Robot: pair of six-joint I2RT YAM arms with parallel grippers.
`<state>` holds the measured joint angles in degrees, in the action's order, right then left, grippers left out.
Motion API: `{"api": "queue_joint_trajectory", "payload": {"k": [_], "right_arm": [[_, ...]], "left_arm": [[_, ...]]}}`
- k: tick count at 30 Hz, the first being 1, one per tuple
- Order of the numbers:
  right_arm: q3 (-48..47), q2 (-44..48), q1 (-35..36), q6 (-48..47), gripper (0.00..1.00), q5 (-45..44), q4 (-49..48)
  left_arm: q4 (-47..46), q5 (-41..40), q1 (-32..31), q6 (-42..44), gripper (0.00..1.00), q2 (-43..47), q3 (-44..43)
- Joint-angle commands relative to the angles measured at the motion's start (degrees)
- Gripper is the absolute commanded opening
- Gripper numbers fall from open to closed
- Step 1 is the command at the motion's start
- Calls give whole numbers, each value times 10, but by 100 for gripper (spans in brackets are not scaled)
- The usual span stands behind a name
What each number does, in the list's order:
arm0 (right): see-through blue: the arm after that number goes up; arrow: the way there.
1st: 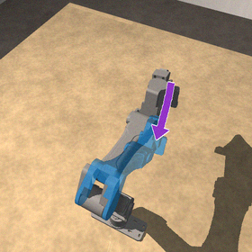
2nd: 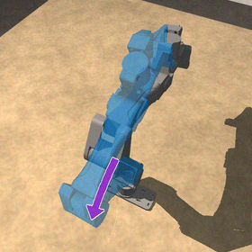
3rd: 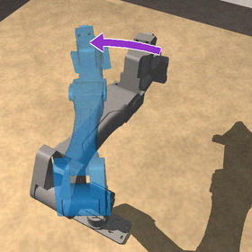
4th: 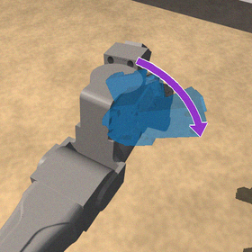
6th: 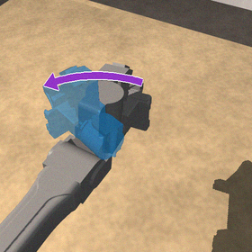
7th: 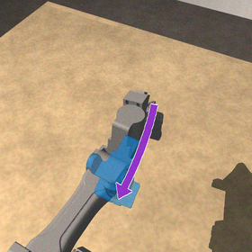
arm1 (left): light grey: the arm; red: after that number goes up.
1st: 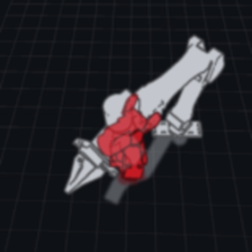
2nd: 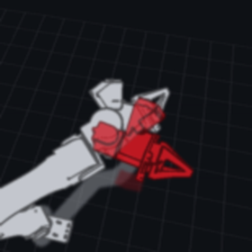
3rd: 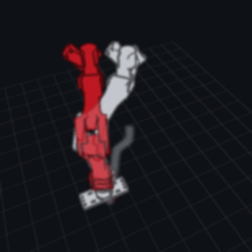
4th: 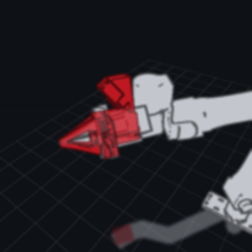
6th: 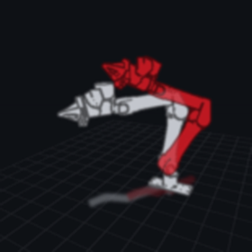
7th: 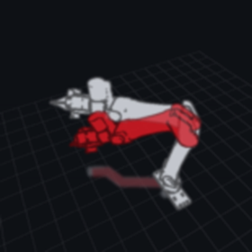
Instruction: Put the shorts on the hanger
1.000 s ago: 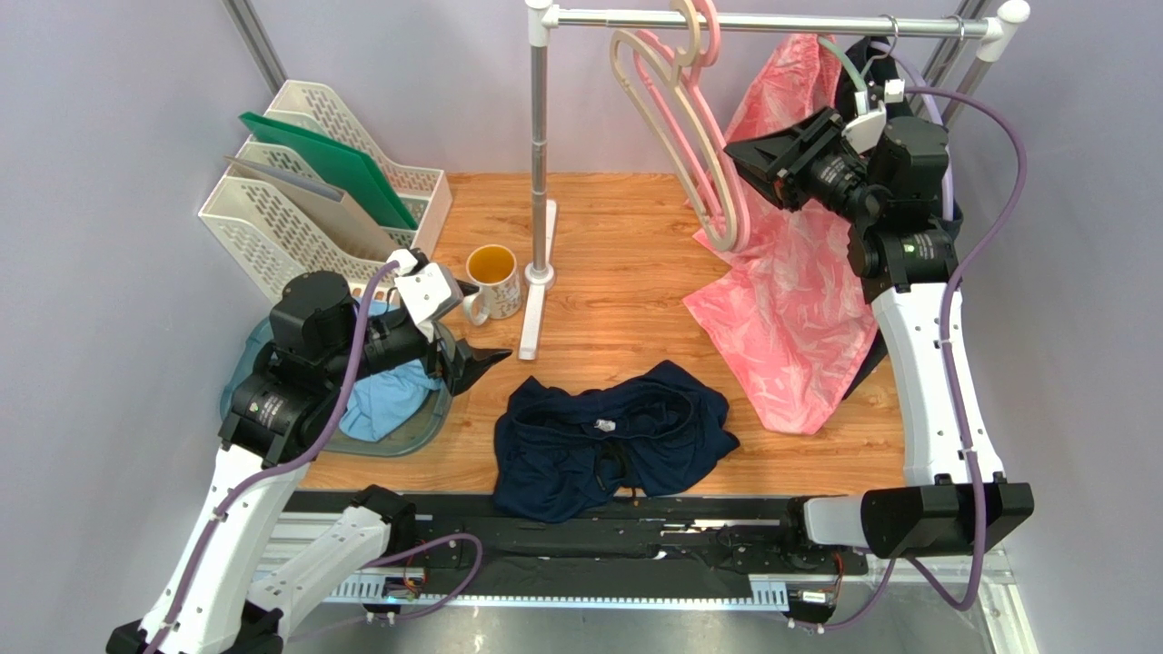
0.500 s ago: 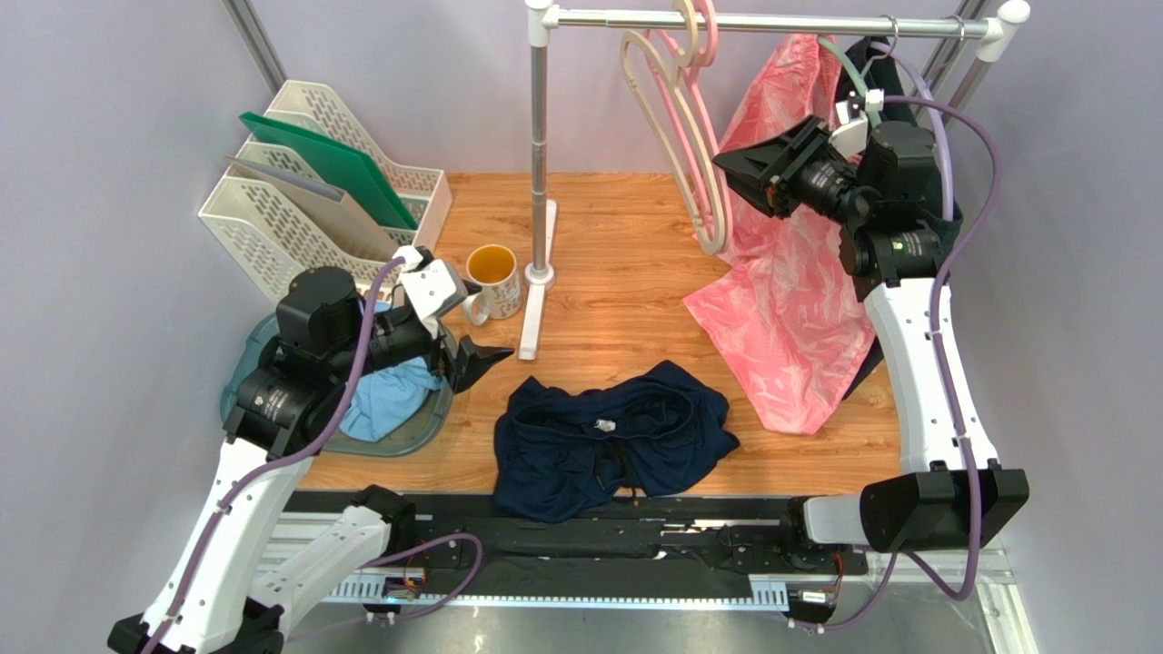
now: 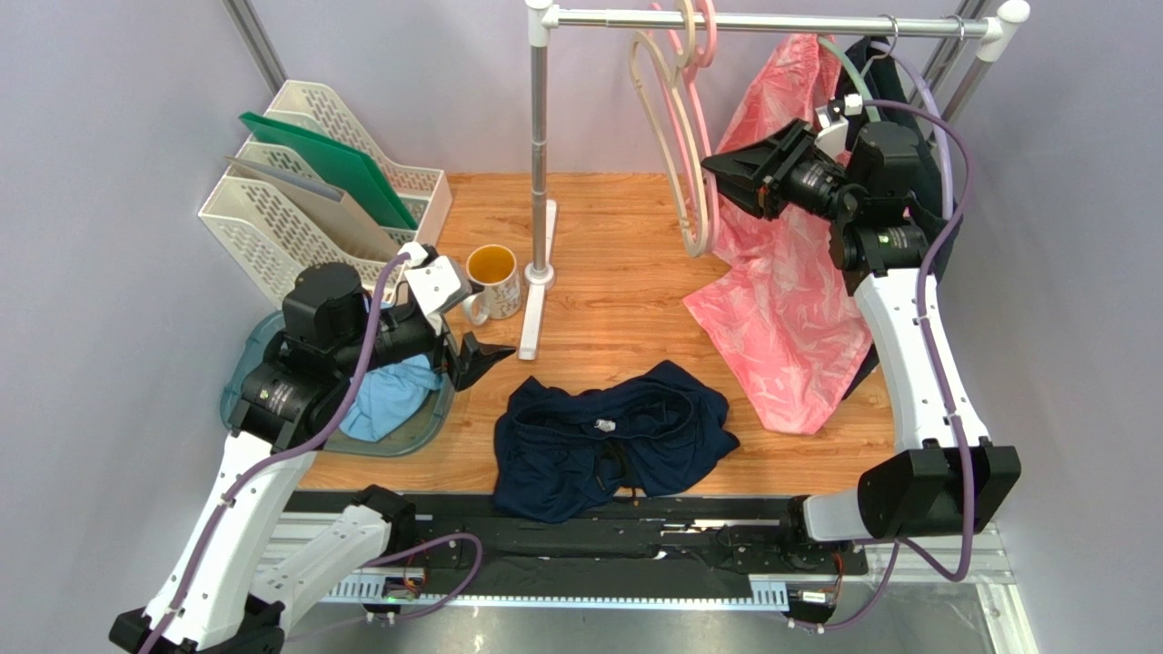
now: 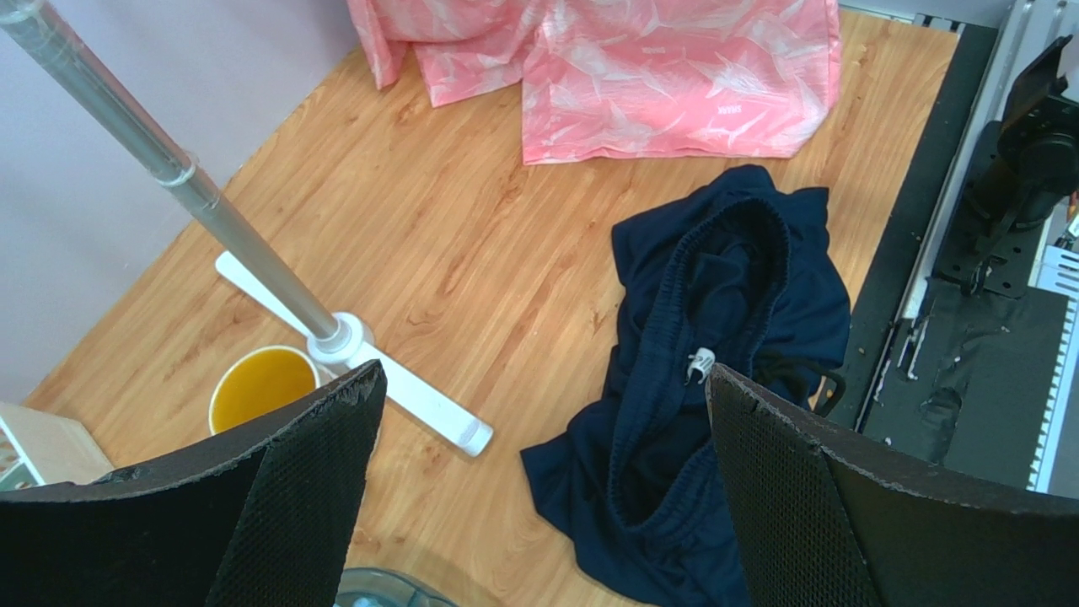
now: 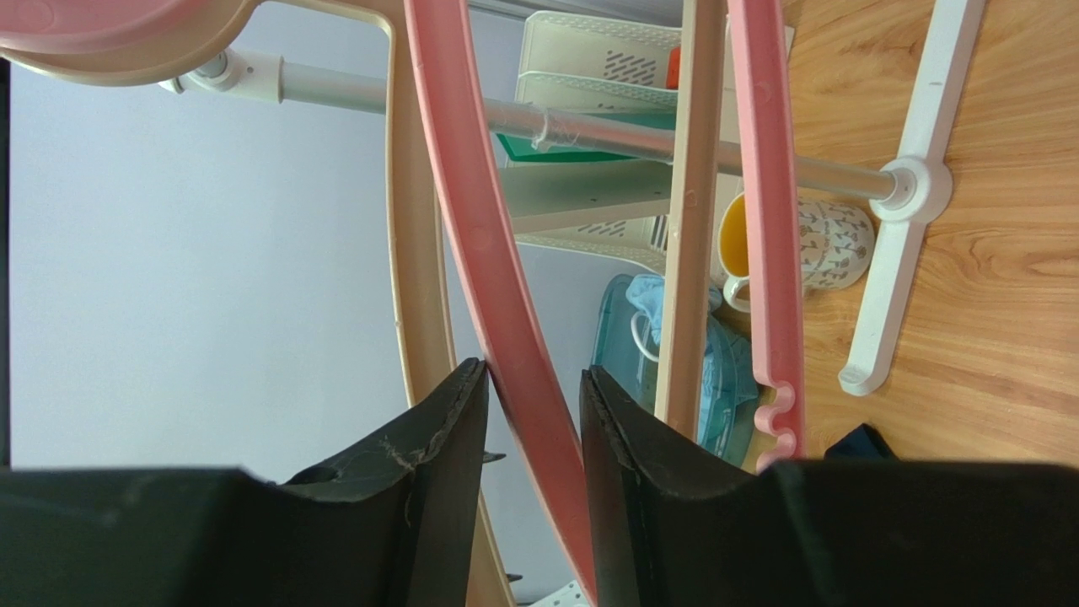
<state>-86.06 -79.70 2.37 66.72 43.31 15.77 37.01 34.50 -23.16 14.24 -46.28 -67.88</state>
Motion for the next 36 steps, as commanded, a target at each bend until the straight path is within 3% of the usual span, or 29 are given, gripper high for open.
{"api": "queue_joint_trajectory", "payload": {"k": [1, 5, 7, 11, 18, 28, 36], "right_arm": [[-4, -7, -3, 21, 38, 40, -39], [-8, -14, -2, 32, 36, 57, -60], [-10, -18, -3, 33, 42, 70, -67], [-10, -26, -3, 38, 39, 77, -76], [-10, -32, -2, 46, 0, 97, -117], [-17, -6, -18, 39, 0, 113, -222], [-10, 10, -43, 45, 0, 125, -232]], "left_arm": [[-12, 9, 3, 5, 99, -4, -9], [-11, 8, 3, 7, 99, -6, -10], [-11, 8, 3, 8, 99, -7, -10], [-11, 8, 3, 7, 99, -7, -9], [-9, 7, 3, 8, 100, -5, -9], [-9, 9, 3, 15, 99, -7, -8], [-12, 16, 3, 22, 100, -12, -4]]}}
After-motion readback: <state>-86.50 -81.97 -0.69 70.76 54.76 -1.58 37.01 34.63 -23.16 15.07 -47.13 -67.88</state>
